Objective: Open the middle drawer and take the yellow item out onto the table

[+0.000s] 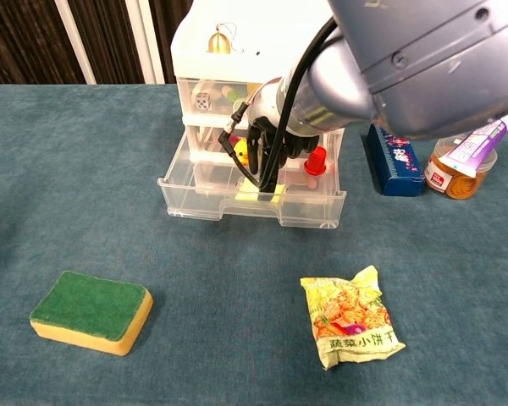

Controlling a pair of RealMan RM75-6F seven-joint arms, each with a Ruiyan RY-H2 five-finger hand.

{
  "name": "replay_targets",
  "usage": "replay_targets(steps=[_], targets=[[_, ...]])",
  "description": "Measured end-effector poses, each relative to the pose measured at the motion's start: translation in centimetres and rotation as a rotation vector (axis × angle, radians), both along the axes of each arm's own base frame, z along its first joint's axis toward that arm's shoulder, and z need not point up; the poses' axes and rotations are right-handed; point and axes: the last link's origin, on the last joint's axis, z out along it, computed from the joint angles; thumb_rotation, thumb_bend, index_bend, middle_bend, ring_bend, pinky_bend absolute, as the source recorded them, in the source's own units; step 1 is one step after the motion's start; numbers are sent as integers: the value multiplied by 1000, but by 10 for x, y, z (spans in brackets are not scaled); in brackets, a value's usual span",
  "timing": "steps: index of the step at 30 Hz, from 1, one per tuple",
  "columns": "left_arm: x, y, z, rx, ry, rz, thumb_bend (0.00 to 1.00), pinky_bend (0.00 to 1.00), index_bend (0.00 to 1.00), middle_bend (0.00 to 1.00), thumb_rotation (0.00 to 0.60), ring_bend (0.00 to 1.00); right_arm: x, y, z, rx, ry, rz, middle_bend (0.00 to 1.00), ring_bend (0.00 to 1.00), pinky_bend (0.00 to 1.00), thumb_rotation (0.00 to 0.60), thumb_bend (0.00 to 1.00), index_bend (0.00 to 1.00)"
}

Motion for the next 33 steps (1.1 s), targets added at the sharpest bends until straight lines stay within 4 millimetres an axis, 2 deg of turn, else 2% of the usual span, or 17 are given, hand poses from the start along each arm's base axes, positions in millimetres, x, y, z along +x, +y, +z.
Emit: replay_targets(steps=[7, 18, 23, 33], targets=[[0, 0, 0, -2, -1, 3, 403, 0, 23, 0, 600, 0, -1, -3, -3, -10, 19, 10, 1000, 1000, 1000, 600, 11, 438], [-1, 0, 0, -16, -3, 5, 403, 0, 24, 0, 600, 0, -4, -2, -9, -15, 27, 15, 1000, 1000, 1000, 600, 20, 476], [-1, 0, 0, -17, -4, 7, 403, 0, 27, 0, 600, 0, -3, -1, -10, -16, 14, 16, 1000, 1000, 1000, 600, 153, 494], [-1, 0, 0, -20, -10, 13, 403, 0, 30, 0, 600, 0, -3, -1, -10, -29, -25, 16, 1000, 1000, 1000, 600, 305, 586]])
